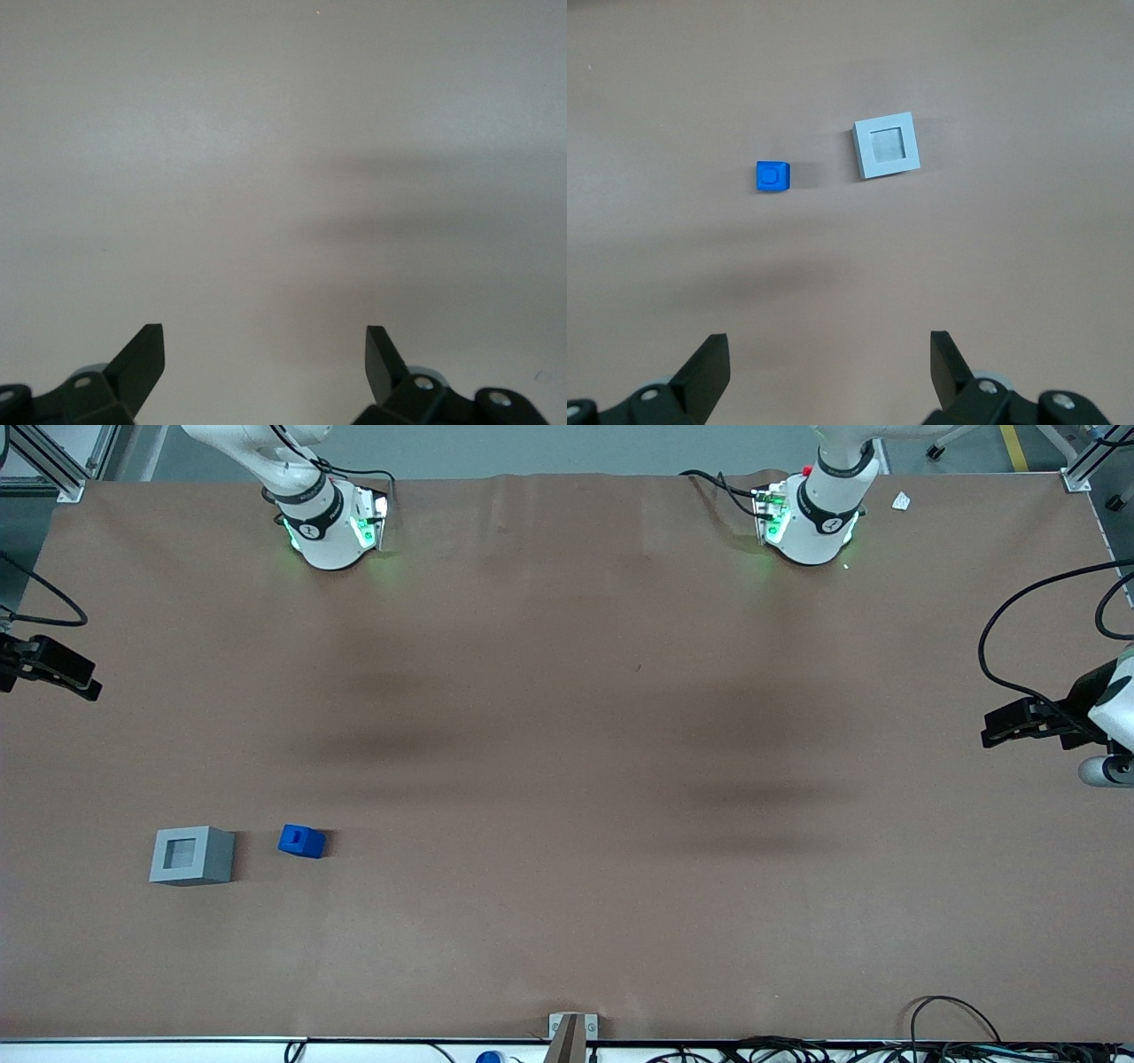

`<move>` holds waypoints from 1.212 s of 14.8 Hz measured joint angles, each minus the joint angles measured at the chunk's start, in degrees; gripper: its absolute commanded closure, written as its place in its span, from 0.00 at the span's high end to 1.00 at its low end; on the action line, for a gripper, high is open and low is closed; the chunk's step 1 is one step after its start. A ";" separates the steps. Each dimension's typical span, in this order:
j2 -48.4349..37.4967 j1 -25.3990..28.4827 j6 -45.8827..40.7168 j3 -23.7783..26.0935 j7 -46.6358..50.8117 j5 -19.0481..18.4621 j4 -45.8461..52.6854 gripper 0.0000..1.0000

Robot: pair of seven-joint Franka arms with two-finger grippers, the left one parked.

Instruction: Insert blue part into gray base with right arm

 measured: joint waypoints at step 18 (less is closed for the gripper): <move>4.37 0.24 15.51 0.20 3.13 0.20 -13.50 1.00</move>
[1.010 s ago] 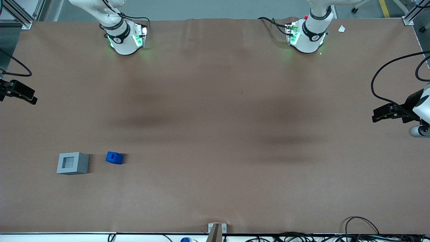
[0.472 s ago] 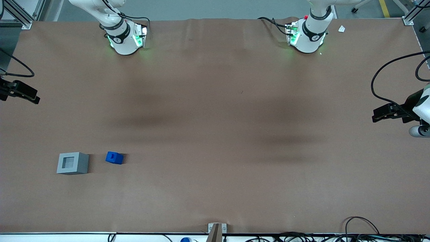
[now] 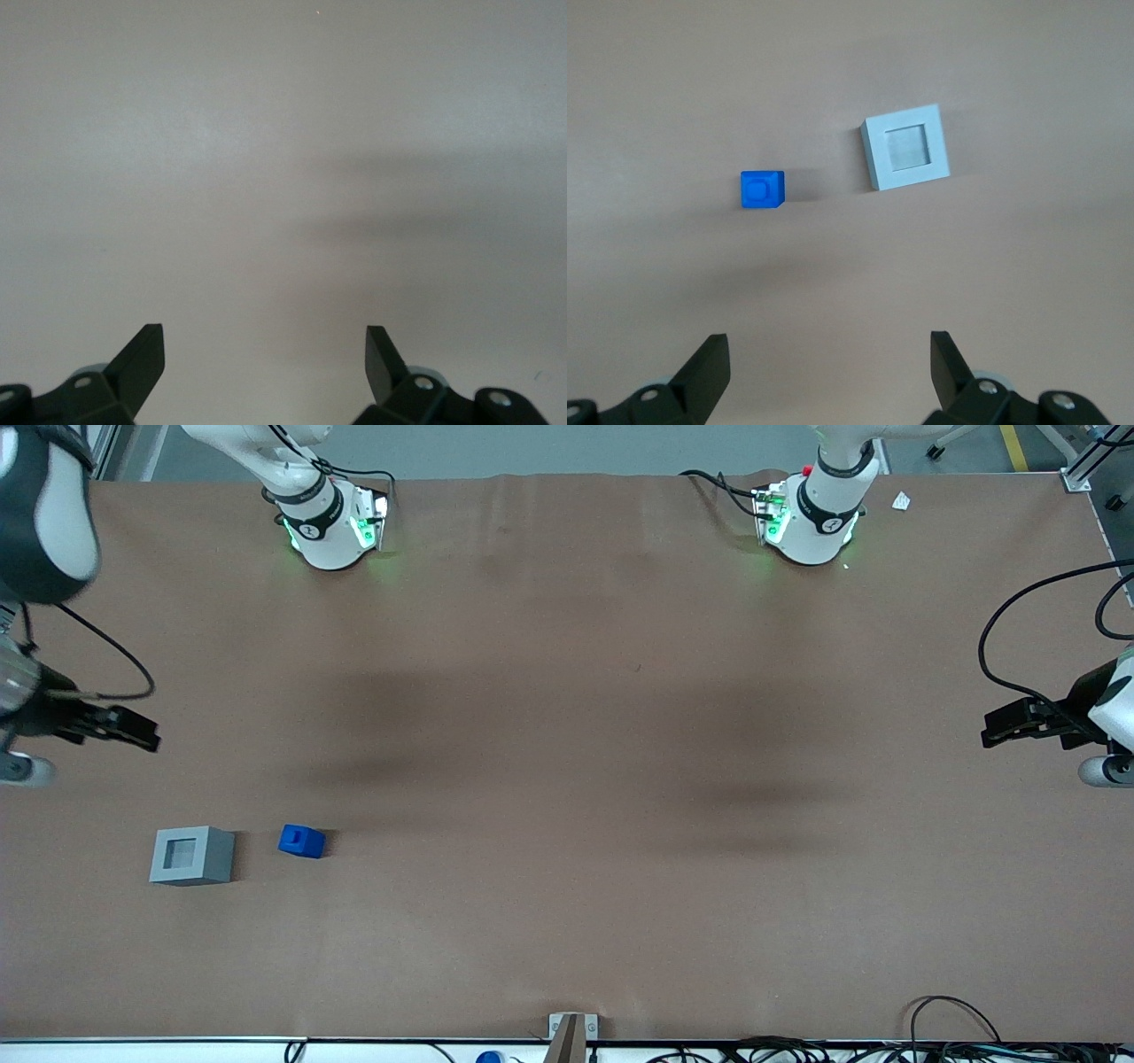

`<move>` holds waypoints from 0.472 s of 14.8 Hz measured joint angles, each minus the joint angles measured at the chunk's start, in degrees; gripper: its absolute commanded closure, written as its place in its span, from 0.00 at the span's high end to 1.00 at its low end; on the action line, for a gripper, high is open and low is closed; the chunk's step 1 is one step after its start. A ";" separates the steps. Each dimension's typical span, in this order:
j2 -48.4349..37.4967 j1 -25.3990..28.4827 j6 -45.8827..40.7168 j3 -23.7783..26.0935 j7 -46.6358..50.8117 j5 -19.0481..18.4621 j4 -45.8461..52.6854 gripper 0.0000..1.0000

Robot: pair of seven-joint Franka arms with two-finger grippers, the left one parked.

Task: Insert blue part into gray base with right arm
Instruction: 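Move the open right gripper down over the blue block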

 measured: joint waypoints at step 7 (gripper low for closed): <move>9.16 3.20 10.08 0.43 4.56 0.02 -3.14 1.00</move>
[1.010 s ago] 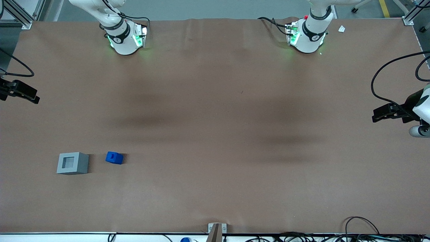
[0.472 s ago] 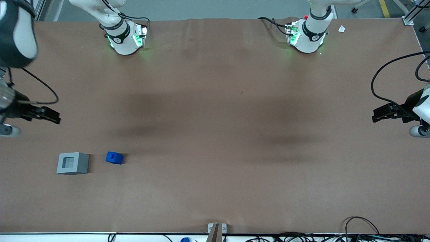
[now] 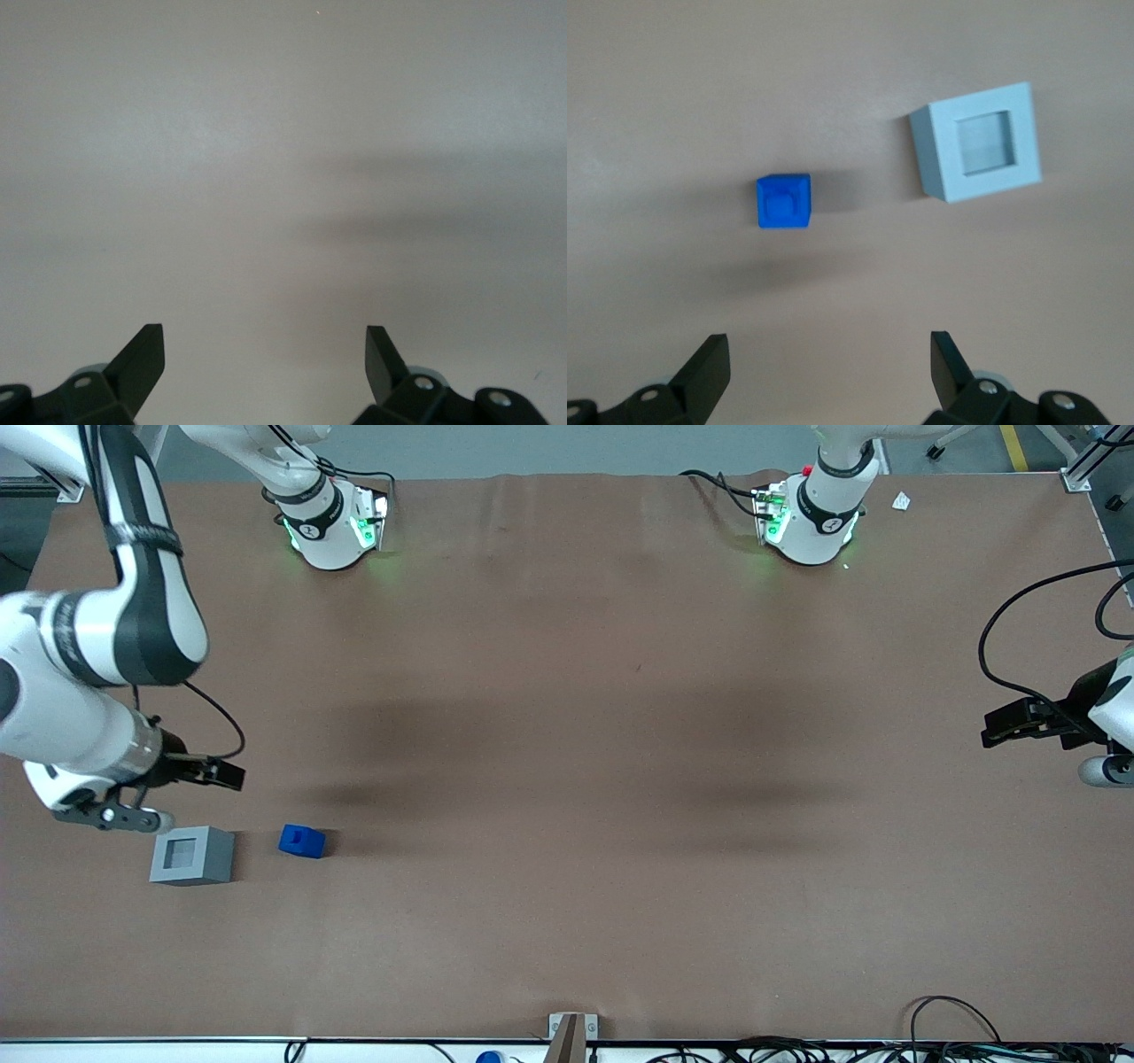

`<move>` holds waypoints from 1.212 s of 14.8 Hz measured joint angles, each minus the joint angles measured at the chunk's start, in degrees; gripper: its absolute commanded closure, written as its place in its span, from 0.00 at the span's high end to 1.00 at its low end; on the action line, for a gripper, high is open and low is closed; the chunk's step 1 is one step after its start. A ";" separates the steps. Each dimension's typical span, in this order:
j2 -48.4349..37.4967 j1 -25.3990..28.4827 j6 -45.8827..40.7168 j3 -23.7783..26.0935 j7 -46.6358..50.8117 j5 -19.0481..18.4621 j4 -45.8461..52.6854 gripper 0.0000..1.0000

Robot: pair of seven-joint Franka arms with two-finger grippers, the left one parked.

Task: Insert blue part into gray base with right arm
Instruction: 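Move the open right gripper down over the blue block, then close the right gripper on the blue block and lift it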

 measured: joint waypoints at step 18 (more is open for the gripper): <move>16.54 0.61 19.38 0.02 0.17 4.43 0.49 1.00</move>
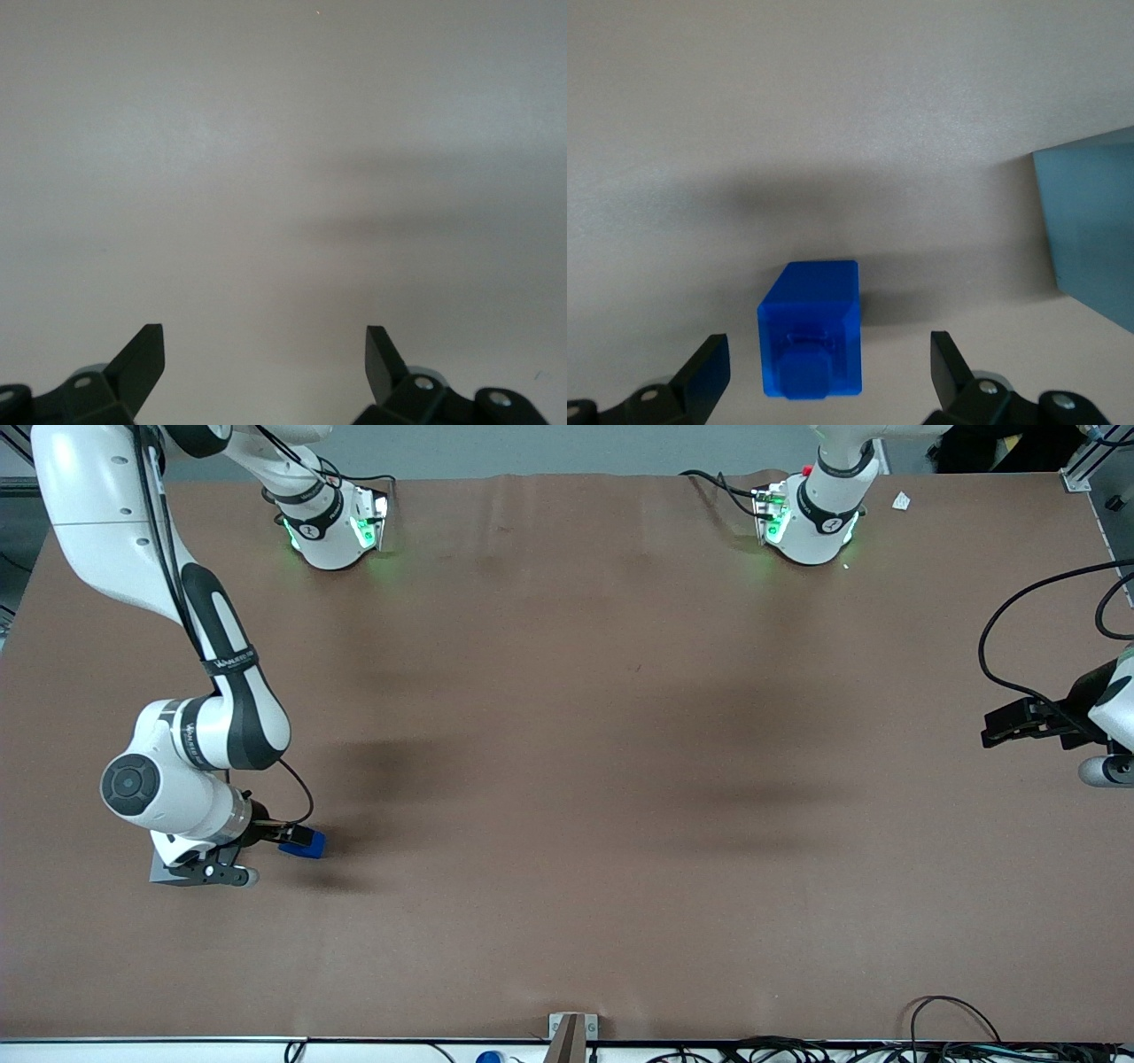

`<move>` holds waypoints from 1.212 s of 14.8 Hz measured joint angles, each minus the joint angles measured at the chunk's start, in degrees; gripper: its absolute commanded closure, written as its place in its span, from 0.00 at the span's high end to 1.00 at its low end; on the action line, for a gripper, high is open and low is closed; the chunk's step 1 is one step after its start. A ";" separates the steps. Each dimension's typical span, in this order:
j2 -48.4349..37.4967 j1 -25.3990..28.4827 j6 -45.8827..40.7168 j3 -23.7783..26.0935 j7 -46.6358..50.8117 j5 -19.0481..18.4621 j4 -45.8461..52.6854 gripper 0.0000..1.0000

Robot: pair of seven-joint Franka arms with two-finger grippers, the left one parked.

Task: Insert blue part into gray base with right arm
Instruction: 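Close the right gripper on the blue block and lift it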

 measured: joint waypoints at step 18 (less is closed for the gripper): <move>1.82 2.22 1.48 -0.59 1.02 -0.05 0.53 0.92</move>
